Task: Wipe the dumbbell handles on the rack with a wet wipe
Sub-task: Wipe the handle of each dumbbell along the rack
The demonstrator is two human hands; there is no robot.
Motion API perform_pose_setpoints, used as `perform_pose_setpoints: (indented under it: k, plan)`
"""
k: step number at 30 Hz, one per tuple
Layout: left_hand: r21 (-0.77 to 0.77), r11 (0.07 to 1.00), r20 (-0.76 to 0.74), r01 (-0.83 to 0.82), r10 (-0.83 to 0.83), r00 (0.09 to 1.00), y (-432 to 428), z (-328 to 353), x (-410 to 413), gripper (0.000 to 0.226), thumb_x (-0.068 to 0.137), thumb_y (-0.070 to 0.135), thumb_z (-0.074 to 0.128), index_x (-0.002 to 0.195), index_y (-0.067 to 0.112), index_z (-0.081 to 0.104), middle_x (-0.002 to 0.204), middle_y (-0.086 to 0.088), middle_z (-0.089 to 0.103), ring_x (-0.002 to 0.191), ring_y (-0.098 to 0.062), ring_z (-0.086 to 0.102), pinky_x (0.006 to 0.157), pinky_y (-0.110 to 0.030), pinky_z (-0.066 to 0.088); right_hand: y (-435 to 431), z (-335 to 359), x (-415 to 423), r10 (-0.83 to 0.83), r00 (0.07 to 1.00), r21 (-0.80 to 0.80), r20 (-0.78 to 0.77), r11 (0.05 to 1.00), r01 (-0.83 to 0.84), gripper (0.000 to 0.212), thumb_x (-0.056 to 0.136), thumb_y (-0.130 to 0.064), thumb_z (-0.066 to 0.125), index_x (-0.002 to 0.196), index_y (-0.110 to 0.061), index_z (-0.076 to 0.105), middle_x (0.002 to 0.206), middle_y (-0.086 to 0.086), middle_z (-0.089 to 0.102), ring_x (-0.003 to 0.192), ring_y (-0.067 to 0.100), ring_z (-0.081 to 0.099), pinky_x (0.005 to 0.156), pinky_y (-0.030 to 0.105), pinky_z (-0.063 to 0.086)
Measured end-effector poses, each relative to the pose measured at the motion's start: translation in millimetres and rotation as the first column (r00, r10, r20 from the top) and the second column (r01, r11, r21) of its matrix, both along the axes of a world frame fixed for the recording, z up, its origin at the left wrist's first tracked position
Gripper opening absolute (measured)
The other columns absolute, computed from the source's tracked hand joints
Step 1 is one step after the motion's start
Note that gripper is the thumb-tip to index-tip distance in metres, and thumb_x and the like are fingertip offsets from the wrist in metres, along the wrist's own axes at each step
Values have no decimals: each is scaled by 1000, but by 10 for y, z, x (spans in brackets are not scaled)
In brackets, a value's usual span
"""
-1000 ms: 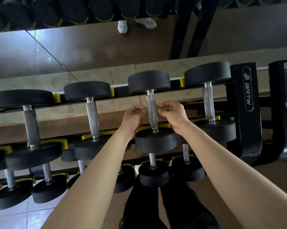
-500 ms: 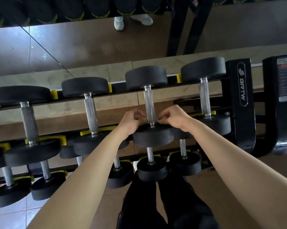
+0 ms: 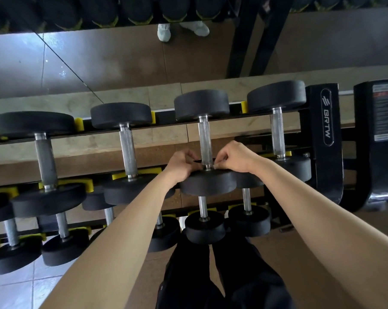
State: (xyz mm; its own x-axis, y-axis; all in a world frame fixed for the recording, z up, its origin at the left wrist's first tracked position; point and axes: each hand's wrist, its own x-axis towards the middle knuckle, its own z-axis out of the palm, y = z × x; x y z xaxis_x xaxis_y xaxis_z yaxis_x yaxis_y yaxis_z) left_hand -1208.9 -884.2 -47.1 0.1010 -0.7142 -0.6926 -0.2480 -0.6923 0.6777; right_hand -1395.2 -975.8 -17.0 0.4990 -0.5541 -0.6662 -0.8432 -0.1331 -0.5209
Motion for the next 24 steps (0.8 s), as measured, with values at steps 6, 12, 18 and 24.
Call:
perform_pose_setpoints:
  k: [6, 12, 18, 24]
  plan:
    - [-99, 995, 16, 16, -15, 1000, 111, 74, 11, 32, 80, 21, 87, 99, 21, 61, 101, -10, 72, 98, -27, 69, 89, -44, 57, 55, -193, 112, -188, 981, 58, -48, 980, 191, 6, 89, -16, 75, 94, -18, 77, 88, 0, 72, 86, 16, 67, 71, 26, 50]
    - [-185, 981, 222, 52, -9, 975, -26, 177, -210, 30, 73, 25, 92, 79, 28, 62, 86, 8, 69, 83, -9, 67, 76, -33, 58, 17, -188, 177, -102, 993, 70, -61, 992, 107, 9, 90, -14, 73, 96, -20, 74, 87, -3, 68, 83, 14, 65, 65, 23, 45]
    - [-126, 992, 332, 23, 20, 943, 26, 113, -124, 27, 76, 24, 88, 78, 30, 62, 86, 10, 65, 85, -10, 64, 75, -34, 58, 12, -146, 68, -101, 994, 58, -42, 993, 103, 10, 90, -26, 74, 96, -17, 75, 97, 1, 72, 91, 17, 66, 80, 33, 54]
    - [-72, 997, 255, -37, 54, 966, 117, 78, -53, 24, 79, 24, 88, 83, 25, 64, 86, 7, 67, 85, -12, 66, 78, -31, 57, 81, 164, -207, -149, 984, 134, 101, 982, 135, 9, 93, -20, 72, 96, -27, 76, 102, -12, 72, 99, 3, 63, 86, 23, 45]
